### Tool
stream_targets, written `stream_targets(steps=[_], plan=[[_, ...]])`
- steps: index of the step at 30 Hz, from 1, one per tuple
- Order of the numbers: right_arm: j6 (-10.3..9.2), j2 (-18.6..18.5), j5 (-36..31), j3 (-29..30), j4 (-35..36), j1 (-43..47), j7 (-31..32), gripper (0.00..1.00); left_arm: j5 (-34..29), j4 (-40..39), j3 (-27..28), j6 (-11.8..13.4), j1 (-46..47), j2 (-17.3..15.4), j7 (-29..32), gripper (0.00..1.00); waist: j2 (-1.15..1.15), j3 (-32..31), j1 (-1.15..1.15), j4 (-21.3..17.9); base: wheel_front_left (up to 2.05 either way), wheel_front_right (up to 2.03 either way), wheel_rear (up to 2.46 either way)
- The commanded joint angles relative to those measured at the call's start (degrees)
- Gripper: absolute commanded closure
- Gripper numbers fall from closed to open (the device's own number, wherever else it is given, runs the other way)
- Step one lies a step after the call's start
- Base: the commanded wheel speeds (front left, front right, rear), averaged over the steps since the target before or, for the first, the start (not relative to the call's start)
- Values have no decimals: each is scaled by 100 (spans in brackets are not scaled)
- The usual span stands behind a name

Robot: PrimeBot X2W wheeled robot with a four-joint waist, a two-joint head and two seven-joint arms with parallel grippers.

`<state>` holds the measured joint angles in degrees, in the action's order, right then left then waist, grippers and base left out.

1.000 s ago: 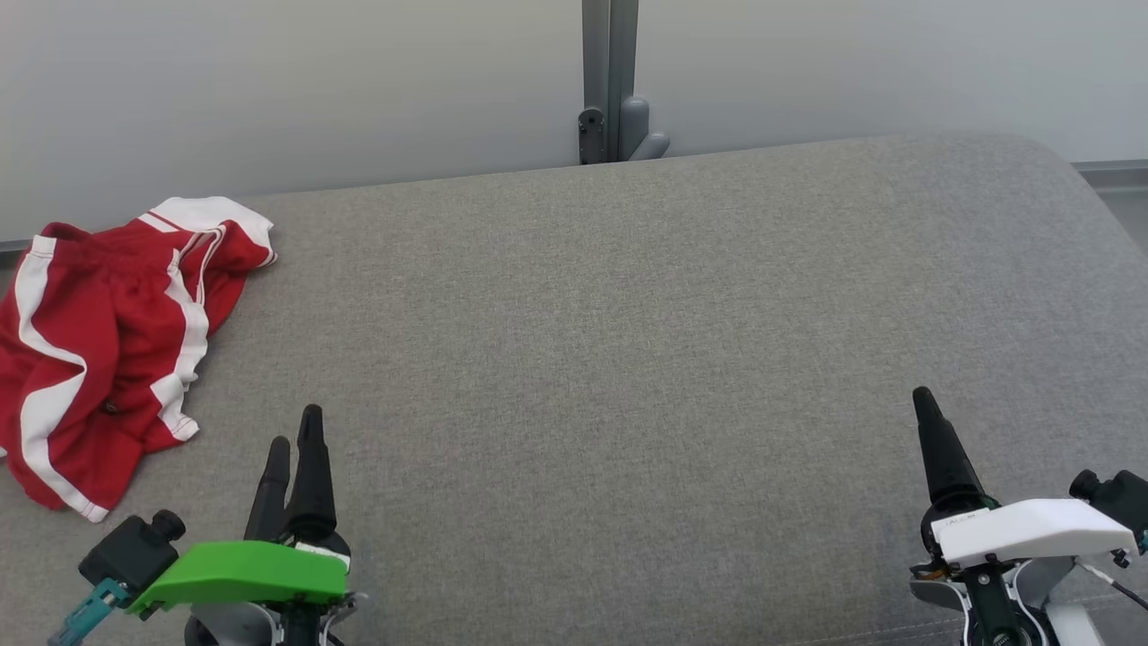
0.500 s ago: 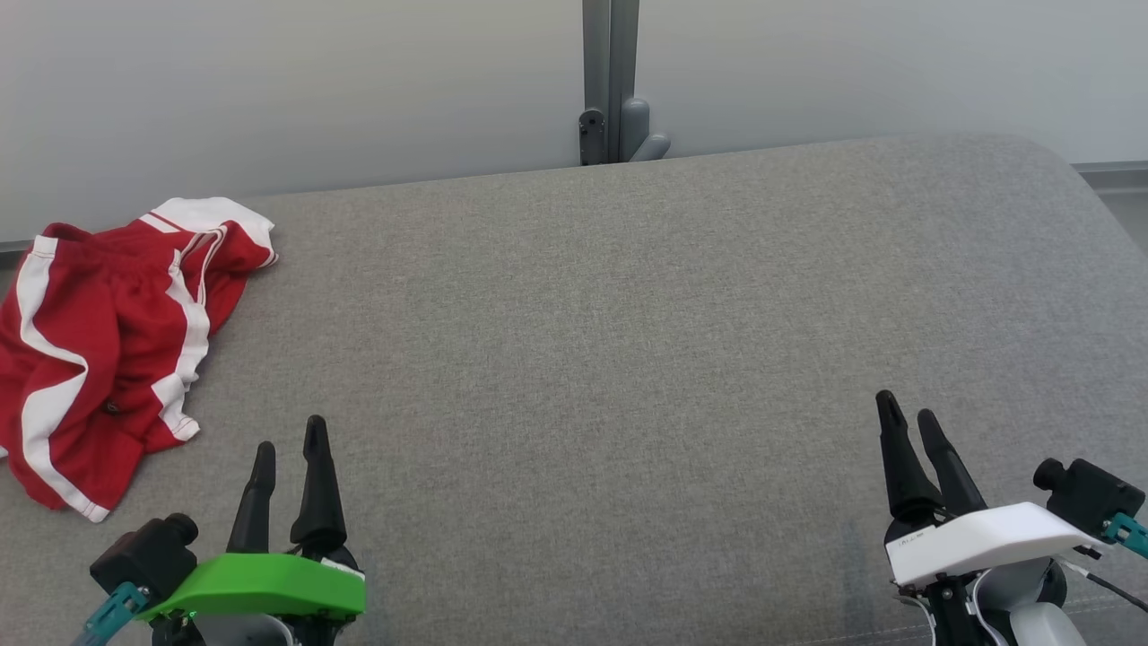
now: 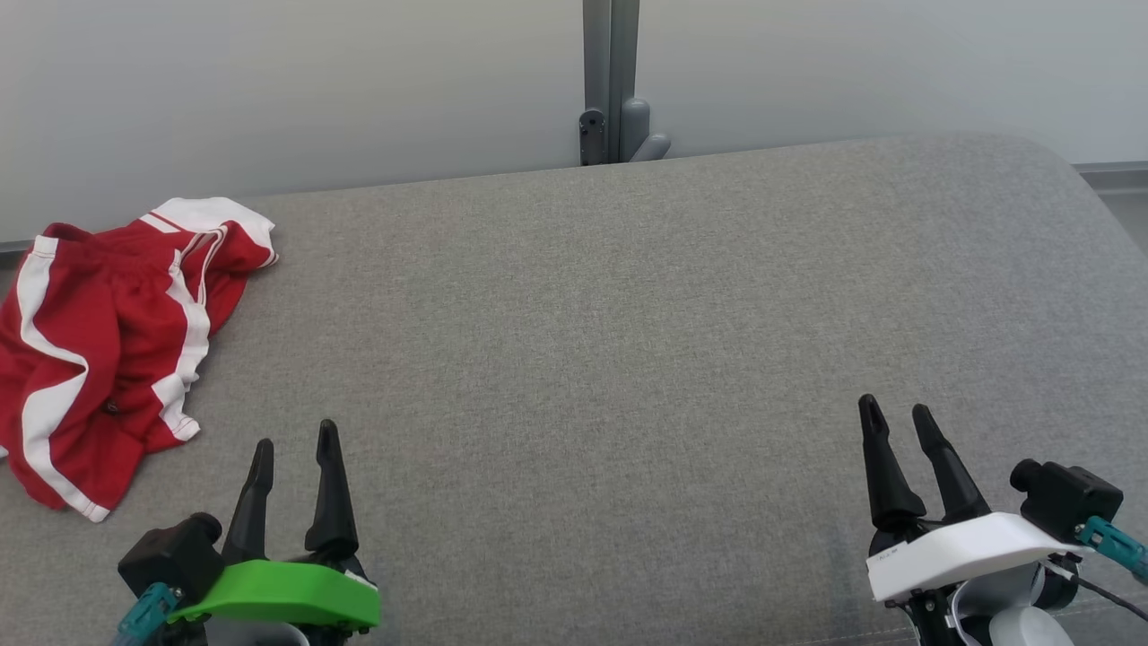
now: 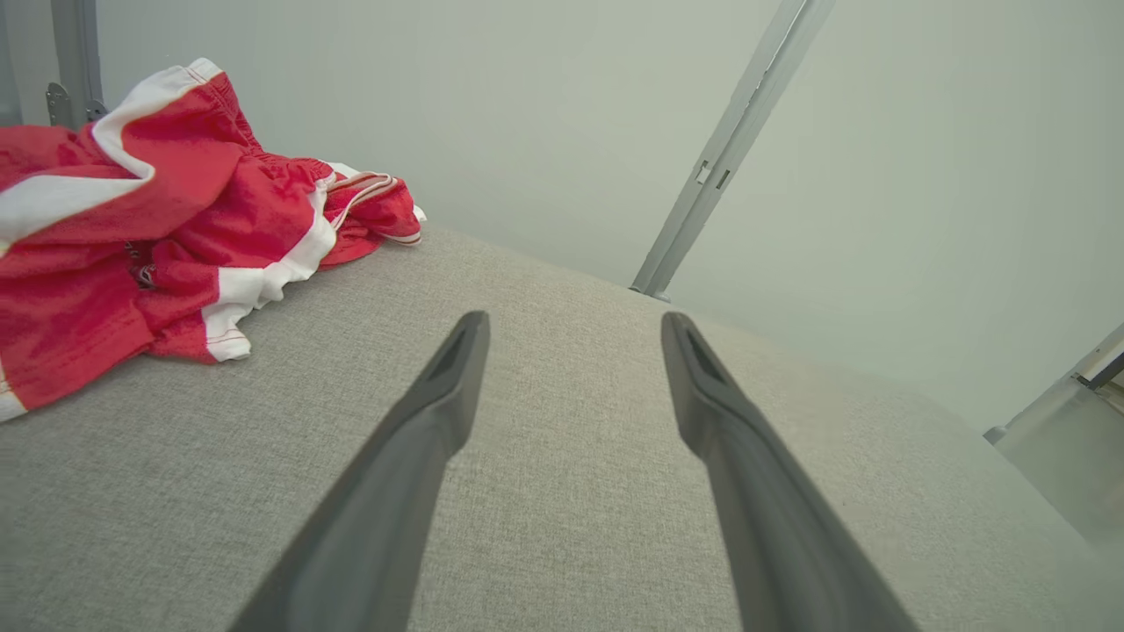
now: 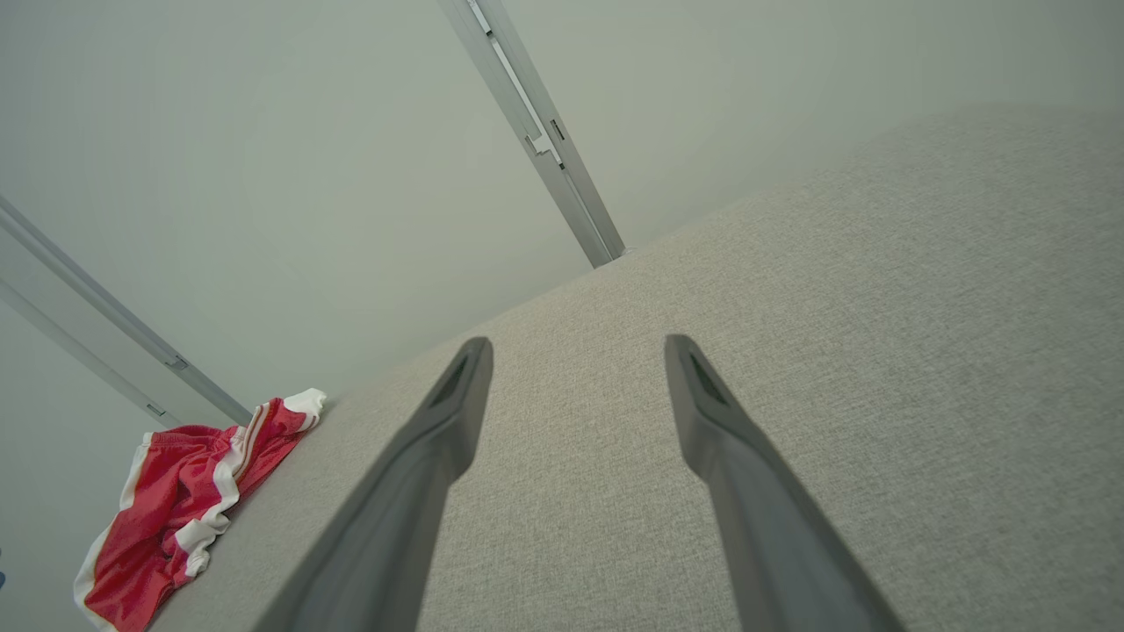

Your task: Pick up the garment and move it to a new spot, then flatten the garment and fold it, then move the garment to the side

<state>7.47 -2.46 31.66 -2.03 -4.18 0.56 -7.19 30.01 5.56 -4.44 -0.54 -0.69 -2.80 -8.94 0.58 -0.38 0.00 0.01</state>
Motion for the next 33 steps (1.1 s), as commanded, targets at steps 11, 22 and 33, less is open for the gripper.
stream_targets(steps=[11,22,33], plan=[[3,-41,-817,-93,141,83,-238,0,-823,86,-53,66,-55,-107,-192,0,-37,8,0,3,0,0,0],[3,-47,-1407,-183,210,125,-406,0,-1292,138,-35,83,-72,-87,-319,0,-42,12,0,16,0,0,0],[3,-50,-1833,-215,267,145,-537,0,-1578,200,50,3,-89,-41,-425,0,-47,20,0,15,0,0,0]])
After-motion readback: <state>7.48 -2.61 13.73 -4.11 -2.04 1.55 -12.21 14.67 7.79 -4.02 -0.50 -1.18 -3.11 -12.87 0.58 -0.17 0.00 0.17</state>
